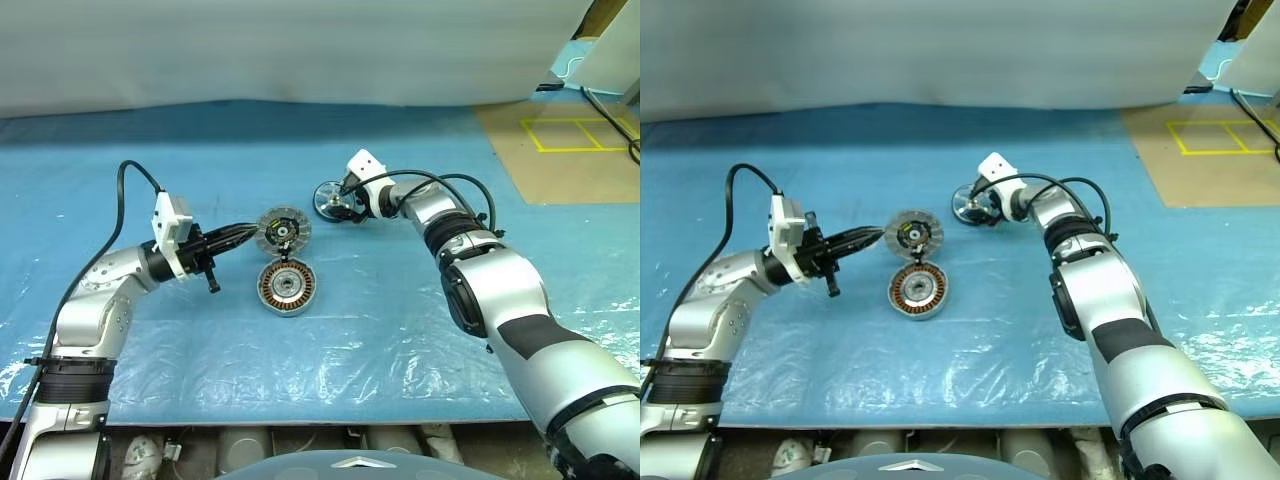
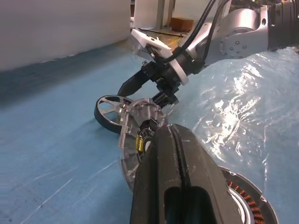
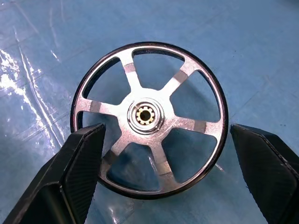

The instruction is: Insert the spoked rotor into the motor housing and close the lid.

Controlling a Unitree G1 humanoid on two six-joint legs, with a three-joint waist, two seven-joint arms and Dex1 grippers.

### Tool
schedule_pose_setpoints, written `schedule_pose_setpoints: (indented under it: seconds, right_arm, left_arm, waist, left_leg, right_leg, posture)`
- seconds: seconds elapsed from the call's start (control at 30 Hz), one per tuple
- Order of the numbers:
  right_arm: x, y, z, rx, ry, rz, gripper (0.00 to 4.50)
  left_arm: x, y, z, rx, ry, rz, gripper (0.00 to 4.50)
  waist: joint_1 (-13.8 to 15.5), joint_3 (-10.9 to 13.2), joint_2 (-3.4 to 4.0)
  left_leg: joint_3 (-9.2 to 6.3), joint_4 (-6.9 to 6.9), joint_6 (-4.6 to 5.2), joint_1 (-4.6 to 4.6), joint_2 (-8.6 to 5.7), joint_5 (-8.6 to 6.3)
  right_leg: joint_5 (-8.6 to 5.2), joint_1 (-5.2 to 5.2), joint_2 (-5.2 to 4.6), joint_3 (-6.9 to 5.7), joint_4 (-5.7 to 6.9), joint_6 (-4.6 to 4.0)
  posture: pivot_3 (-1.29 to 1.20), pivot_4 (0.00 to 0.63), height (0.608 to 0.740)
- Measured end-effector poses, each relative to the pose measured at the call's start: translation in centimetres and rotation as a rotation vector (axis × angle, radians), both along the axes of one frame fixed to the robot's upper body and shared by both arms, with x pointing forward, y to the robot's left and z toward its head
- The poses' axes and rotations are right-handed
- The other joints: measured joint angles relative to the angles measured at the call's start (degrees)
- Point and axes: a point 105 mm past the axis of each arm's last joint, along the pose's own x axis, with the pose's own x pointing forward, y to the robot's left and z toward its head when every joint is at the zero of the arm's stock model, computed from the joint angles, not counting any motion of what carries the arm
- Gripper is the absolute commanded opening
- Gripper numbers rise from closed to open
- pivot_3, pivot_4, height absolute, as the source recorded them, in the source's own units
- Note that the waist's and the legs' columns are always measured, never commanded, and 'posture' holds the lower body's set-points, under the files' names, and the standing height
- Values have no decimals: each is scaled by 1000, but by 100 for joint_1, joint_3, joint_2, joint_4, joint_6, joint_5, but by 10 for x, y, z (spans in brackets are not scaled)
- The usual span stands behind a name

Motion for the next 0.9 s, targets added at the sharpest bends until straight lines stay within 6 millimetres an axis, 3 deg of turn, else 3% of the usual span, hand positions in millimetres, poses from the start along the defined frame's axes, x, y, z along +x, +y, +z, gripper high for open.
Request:
schedule_pose_setpoints:
  seconds: [0.2,0.4,0.67,0.9]
  right_arm:
    - [3,2,4,-59,-71,22,4463]
    - [3,-1,11,-158,-149,101,4463]
    - [-5,15,19,-194,-196,254,4463]
    - [-6,13,11,-202,-145,240,4463]
  left_arm:
    - [-5,-1,-6,15,29,-26,0]
    - [-30,-21,-41,87,106,-147,0]
    - [-28,-29,-42,99,77,-164,0]
    - [-27,-29,-41,101,65,-163,0]
  waist:
    - [-7,0,0]
    - [7,3,4]
    - [-4,3,5]
    - [2,3,5]
  left_leg:
    - [0,0,0,0,0,0]
    - [0,2,1,-2,1,-1]
    - [0,5,4,1,0,-2]
    - [0,5,17,0,1,-10]
  right_leg:
    - [0,0,0,0,-1,0]
    - [0,0,-4,-1,1,0]
    - [0,0,-2,-1,6,0]
    - [0,1,-3,-1,6,0]
  posture:
    - [0,150,740]
    - [0,150,740]
    - [0,150,740]
    - [0,150,740]
